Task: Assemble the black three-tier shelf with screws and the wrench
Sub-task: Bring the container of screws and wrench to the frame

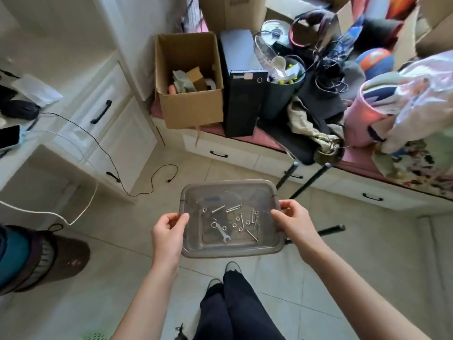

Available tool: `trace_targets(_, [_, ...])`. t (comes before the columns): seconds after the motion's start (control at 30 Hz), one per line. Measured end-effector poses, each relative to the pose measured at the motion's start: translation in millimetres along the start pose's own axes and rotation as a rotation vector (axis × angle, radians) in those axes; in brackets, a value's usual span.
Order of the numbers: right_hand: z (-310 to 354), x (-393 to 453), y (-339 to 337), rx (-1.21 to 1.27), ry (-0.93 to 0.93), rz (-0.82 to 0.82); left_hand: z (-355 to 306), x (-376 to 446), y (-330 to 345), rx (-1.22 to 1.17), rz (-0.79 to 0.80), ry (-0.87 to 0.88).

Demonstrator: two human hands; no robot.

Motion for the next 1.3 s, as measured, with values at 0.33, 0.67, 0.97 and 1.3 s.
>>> trace_targets(0.33, [-71,-31,-73,0.239,0.070,-0.199,-3,-33,71,0.147,0.382,0.075])
trace_targets(0.67, [-142,-36,-139,0.435,0.134,-0.364,3,-70,152,0.230,0.585,0.098])
trace_targets(0.97, [-181,-13,-248,0.428,0.126,-0.401,12,-127,257,0.258,0.629,0.131])
trace_targets(1.3, [-228,41,-404,0.405,0.119,-0.397,34,-219,403,0.331,0.624,0.091])
Point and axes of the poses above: each hand's wrist, its own x-axis towards the middle knuckle, its own y-axis out of the palm, z = x × y, the point moved 3 cm from there along x, towards the middle knuckle, and after that the axes turned 11 degrees about y, right-handed, at the moved point
